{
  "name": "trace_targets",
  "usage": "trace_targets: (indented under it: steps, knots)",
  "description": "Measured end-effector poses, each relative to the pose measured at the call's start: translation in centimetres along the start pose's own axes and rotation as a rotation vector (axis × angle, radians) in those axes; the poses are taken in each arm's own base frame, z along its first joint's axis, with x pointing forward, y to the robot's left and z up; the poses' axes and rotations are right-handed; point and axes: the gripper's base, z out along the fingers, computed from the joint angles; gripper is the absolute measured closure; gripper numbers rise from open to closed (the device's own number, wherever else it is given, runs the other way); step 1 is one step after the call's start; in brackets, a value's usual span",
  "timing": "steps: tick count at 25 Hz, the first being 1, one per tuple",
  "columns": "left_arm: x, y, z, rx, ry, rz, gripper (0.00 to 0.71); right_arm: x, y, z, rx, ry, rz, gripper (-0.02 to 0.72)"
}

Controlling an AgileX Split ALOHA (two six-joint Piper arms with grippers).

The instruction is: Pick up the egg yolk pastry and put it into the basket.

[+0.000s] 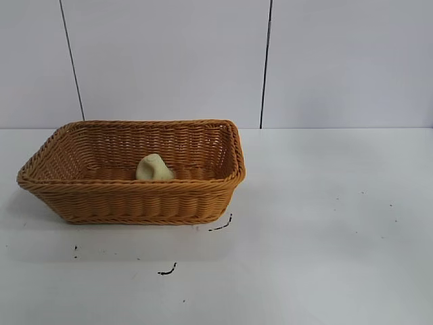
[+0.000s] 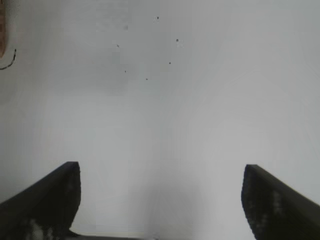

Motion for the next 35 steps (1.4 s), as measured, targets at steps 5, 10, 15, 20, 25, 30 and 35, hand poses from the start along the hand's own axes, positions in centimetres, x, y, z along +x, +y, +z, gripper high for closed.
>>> trace_targets:
  steps: [5, 10, 15, 20, 25, 30, 35]
  knots:
    - [0.0, 0.0, 0.0, 0.0, 0.0, 0.0, 0.014, 5.7, 0.1, -1.3, 0.002, -0.137, -0.008, 0.078]
    - [0.0, 0.0, 0.0, 0.0, 0.0, 0.0, 0.014, 9.7, 0.1, -0.8, 0.005, -0.26, -0.013, 0.078]
    - [0.0, 0.0, 0.0, 0.0, 0.0, 0.0, 0.014, 11.8, 0.2, 0.2, -0.001, -0.324, -0.004, 0.078]
    - [0.0, 0.0, 0.0, 0.0, 0.0, 0.0, 0.014, 11.9, 0.2, 0.2, -0.003, -0.335, 0.004, 0.078]
    - [0.0, 0.0, 0.0, 0.0, 0.0, 0.0, 0.014, 12.0, 0.2, 0.1, -0.003, -0.346, 0.004, 0.078]
    - [0.0, 0.0, 0.0, 0.0, 0.0, 0.0, 0.014, 13.3, 0.2, -1.1, -0.003, -0.462, 0.003, 0.078]
    - [0.0, 0.0, 0.0, 0.0, 0.0, 0.0, 0.014, 13.5, 0.2, -1.2, -0.003, -0.475, 0.003, 0.078]
